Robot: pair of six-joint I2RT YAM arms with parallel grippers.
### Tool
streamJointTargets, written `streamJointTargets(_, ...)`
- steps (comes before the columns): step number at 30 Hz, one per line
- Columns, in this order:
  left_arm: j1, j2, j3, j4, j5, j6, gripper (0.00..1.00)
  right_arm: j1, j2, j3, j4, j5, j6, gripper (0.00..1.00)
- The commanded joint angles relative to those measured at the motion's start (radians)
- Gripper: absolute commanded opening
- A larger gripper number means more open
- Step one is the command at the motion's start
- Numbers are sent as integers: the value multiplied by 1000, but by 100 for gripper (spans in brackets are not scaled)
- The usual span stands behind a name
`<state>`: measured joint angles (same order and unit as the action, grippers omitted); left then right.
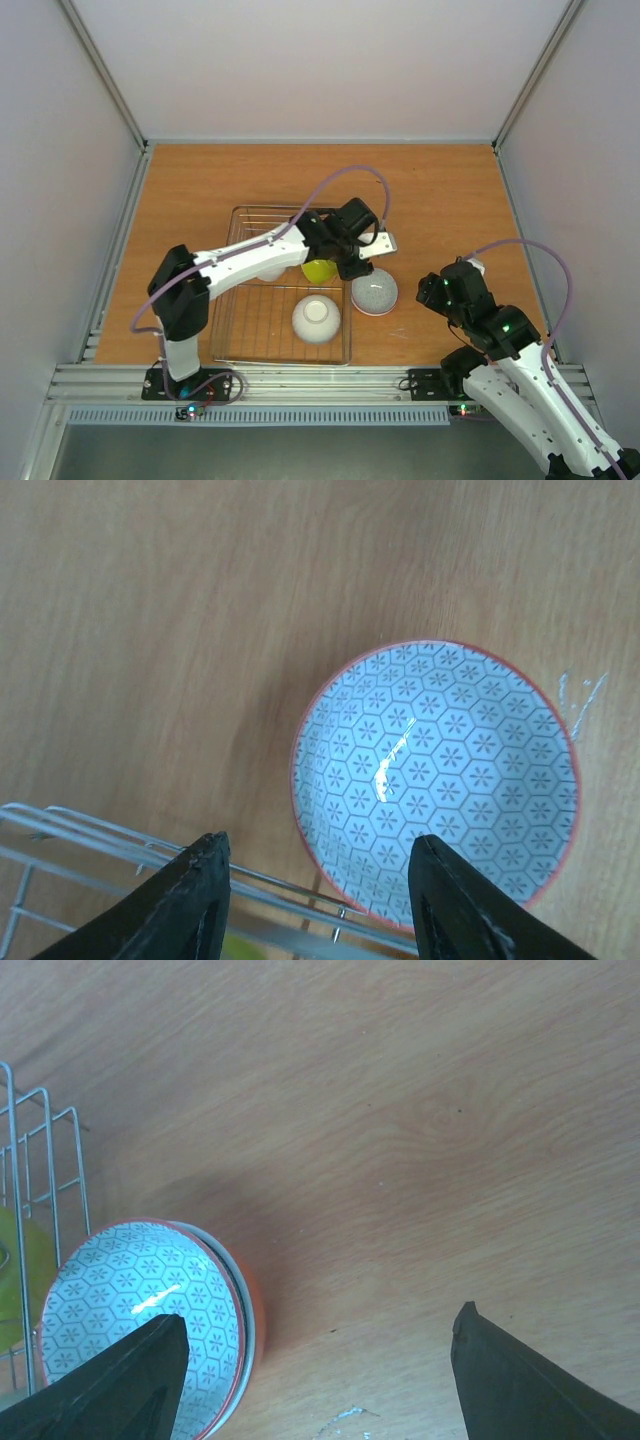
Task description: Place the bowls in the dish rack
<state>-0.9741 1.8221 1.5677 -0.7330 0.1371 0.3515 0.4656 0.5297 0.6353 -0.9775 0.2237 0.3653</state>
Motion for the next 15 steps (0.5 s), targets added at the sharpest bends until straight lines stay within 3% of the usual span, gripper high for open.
streamJointTargets(1,-24,73,39,-10,-52,22,50,-5,-3,-11,-10,-6,-5,73)
streamJointTargets(15,-26,162,94,-23,-102,20,47,-5,15,-43,51,-84,-51,76)
